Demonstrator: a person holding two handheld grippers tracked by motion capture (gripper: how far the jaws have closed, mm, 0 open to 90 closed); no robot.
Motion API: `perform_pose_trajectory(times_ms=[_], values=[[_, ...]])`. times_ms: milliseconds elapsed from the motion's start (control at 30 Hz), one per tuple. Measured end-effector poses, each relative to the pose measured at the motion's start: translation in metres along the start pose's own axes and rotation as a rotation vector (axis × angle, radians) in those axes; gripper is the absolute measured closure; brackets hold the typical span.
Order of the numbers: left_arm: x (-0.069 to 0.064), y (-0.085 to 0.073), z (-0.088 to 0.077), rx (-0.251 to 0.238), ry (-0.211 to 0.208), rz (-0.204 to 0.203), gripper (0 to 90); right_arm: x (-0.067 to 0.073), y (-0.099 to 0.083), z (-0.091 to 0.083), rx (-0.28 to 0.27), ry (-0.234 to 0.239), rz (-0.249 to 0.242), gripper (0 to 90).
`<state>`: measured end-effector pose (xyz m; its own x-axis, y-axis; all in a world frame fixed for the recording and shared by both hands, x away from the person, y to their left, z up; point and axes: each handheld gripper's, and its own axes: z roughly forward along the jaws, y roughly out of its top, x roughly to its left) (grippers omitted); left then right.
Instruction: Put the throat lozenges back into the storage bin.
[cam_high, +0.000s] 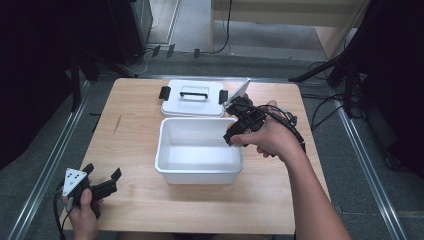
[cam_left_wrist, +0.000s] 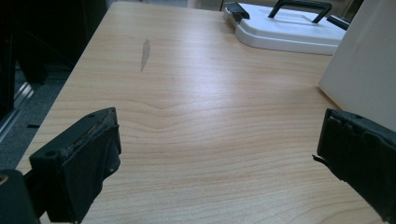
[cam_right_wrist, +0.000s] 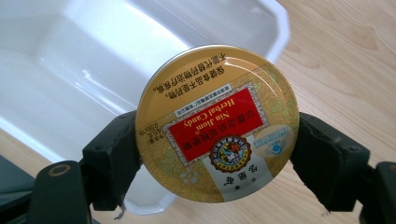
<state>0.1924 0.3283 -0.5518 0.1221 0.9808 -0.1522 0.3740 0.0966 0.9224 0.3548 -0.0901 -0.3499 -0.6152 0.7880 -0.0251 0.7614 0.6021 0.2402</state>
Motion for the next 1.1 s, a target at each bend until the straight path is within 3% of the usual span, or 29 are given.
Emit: perform_pose_trajectory(times_ms=[133,300,333,467,600,733,1100], values=[[0.0,0.0,0.0,0.0,-0.001,0.001,0.0,0.007,0.003,0.002,-0.004,0.021,-0.03,21.3],[0.0,0.0,0.0,0.0,-0.003,-0.002,0.0,0.021,0.005,0.012,-0.017,0.028,-0.184,21.3],[0.0,0.0,0.0,0.0,-0.003,-0.002,0.0,0.021,0.005,0.012,-0.017,0.028,-0.184,21.3],[0.0,0.0,0.0,0.0,-0.003,-0.003,0.0,0.028,0.002,0.024,-0.01,-0.002,-0.388,21.2],[0.0,0.0,0.0,-0.001,-0.003,-0.003,0.0,0.029,0.001,0.033,0.0,-0.023,-0.456,21.2],[0.001,0.0,0.0,-0.001,-0.003,-0.006,0.0,0.03,-0.001,0.041,0.004,-0.017,-0.482,21.2],[0.001,0.0,0.0,0.001,-0.005,-0.004,0.0,0.031,-0.004,0.071,0.042,-0.009,-0.491,21.2]])
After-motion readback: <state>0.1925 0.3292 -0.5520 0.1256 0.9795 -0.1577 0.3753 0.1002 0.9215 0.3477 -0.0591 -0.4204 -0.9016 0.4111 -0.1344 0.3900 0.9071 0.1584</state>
